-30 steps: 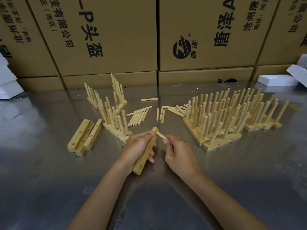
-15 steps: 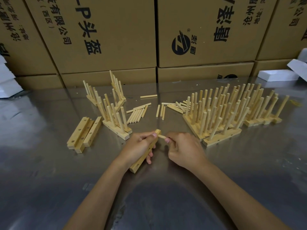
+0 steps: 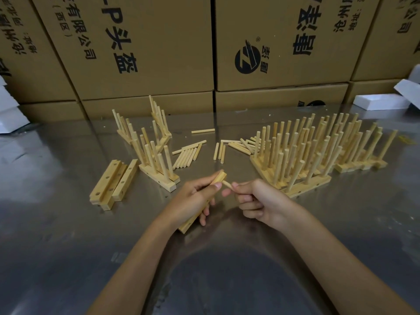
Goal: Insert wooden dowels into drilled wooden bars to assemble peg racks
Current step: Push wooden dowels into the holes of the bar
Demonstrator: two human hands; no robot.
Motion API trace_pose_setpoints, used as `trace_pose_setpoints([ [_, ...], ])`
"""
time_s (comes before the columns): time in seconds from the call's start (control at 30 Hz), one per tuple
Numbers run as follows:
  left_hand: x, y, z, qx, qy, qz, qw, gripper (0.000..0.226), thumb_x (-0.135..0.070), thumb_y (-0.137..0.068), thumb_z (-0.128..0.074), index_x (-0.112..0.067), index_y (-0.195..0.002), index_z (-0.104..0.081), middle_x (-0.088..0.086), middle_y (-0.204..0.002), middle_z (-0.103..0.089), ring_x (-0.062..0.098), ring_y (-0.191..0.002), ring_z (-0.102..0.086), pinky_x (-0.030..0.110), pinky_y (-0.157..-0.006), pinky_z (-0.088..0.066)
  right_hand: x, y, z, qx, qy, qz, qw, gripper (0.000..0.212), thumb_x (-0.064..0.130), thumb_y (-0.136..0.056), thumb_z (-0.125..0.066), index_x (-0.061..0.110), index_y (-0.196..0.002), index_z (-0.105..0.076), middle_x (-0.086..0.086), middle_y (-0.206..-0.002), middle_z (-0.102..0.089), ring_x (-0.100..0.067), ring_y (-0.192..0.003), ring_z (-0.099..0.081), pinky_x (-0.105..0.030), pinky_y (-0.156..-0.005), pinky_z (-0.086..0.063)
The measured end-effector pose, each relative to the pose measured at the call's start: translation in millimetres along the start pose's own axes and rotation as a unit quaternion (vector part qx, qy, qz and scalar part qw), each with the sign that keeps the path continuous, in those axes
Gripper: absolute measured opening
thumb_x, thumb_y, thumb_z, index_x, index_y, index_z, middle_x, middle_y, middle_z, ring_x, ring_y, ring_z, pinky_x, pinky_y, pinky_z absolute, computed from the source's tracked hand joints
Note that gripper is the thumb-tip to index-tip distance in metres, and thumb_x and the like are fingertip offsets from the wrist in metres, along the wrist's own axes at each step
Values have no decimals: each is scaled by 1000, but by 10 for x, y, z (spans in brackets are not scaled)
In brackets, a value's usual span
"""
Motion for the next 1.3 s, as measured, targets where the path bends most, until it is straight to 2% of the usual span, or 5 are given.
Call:
trace_pose_setpoints([
  [0.27, 84, -79, 180, -155, 185, 65, 968, 25, -26, -103, -52, -21, -125, -62, 5, -67, -58, 14, -46, -50, 24, -36, -41, -25, -223, 52, -191, 14, 143, 971, 54, 50, -102, -39, 12, -86, -73, -2, -60, -56, -15, -51, -52, -28, -48, -44],
  [0.43, 126, -108, 238, -197, 321, 92, 922, 21, -19, -102, -40, -7, -108, -56, 8, -69, -55, 15, -51, -47, 24, -35, -36, 128, -599, 122, -301, 479, 240, 788, 28, 20, -96, -49, 22, -121, -60, -2, -108, -65, -24, -105, -60, -31, -80, -48],
  [0.6, 106, -123, 242, -198, 321, 97, 921, 17, -14, -104, -41, -13, -107, -57, 9, -77, -58, 13, -50, -49, 23, -36, -38, 282, -1014, 44, -310, 656, 174, 665, 50, 55, -95, -42, 23, -133, -47, -7, -127, -52, -30, -118, -52, -39, -83, -46],
  [1.0, 91, -111, 259, -204, 356, 104, 906, 15, -14, -103, -42, -16, -104, -57, 9, -78, -60, 14, -54, -48, 23, -36, -37, 215, -759, -40, -386, 604, 194, 669, 29, 33, -94, -52, 8, -92, -66, -13, -102, -62, -31, -91, -63, -33, -65, -40],
  [1.3, 62, -81, 256, -184, 369, 93, 906, 17, -15, -103, -41, -15, -109, -57, 4, -68, -67, 14, -52, -53, 24, -39, -41, 177, -40, -69, -445, 313, 298, 785, 14, 36, -81, -68, 30, -76, -57, 12, -73, -64, -14, -71, -60, -28, -62, -39],
])
Point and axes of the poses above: each hand's wrist, its own y-axis away from the middle knuckle, its own z-axis out of the back of the hand, x = y × z, the point moved 3 cm from there along -y, towards the middle knuckle
